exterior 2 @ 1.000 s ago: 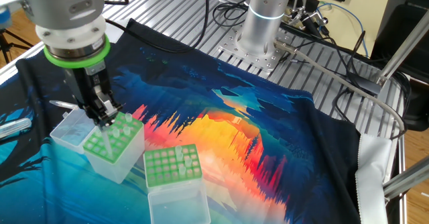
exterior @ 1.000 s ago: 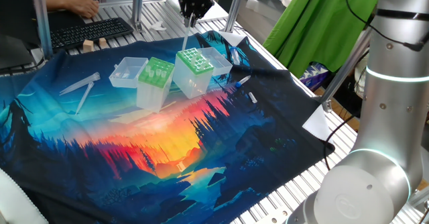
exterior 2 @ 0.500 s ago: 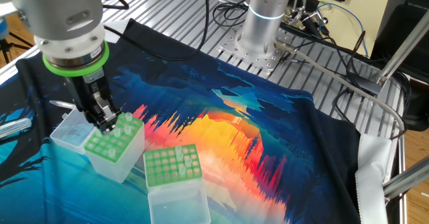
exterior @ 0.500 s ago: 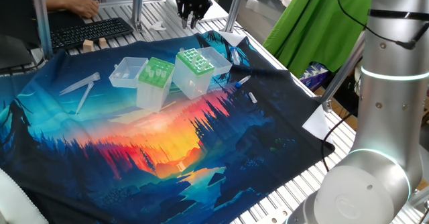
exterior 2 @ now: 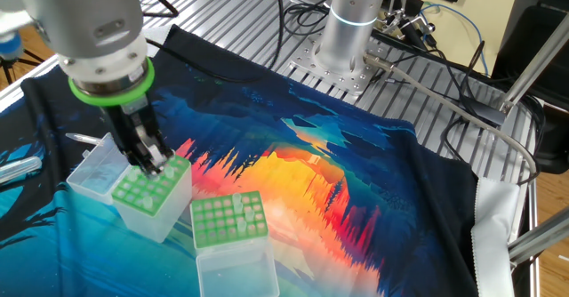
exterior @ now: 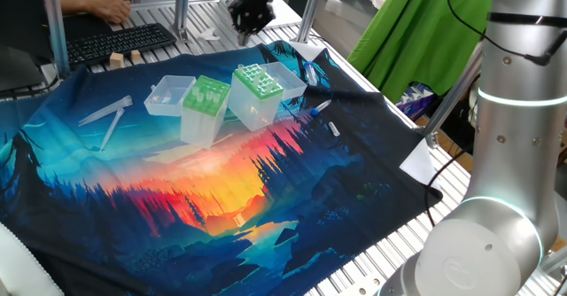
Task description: Transfer all large pipette tips from one holder to another
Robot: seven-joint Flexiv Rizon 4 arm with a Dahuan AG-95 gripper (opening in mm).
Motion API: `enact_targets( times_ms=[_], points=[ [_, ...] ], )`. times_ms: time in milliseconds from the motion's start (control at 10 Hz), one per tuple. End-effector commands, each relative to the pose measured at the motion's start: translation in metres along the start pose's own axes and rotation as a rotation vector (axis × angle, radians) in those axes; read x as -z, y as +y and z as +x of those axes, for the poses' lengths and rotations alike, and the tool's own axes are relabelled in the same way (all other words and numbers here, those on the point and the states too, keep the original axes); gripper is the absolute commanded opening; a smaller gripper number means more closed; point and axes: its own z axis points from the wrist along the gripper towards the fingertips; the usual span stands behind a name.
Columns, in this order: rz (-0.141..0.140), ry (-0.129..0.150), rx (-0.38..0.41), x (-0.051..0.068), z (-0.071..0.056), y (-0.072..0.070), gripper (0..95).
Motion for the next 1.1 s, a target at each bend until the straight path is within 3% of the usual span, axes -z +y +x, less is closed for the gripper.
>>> enact_targets(
  times_ms=[100, 400, 500, 1100],
  points=[
    [-0.010, -0.004, -0.057, -0.020, 0.021, 0.021, 0.0],
    [0.005, -0.007, -0.109, -0.036, 0.038, 0.046, 0.0],
    [0.009, -0.009, -0.118, -0.039, 0.041, 0.050, 19.0],
    [0.006, -0.004, -0.235, -0.053, 0.066, 0.079, 19.0]
  ],
)
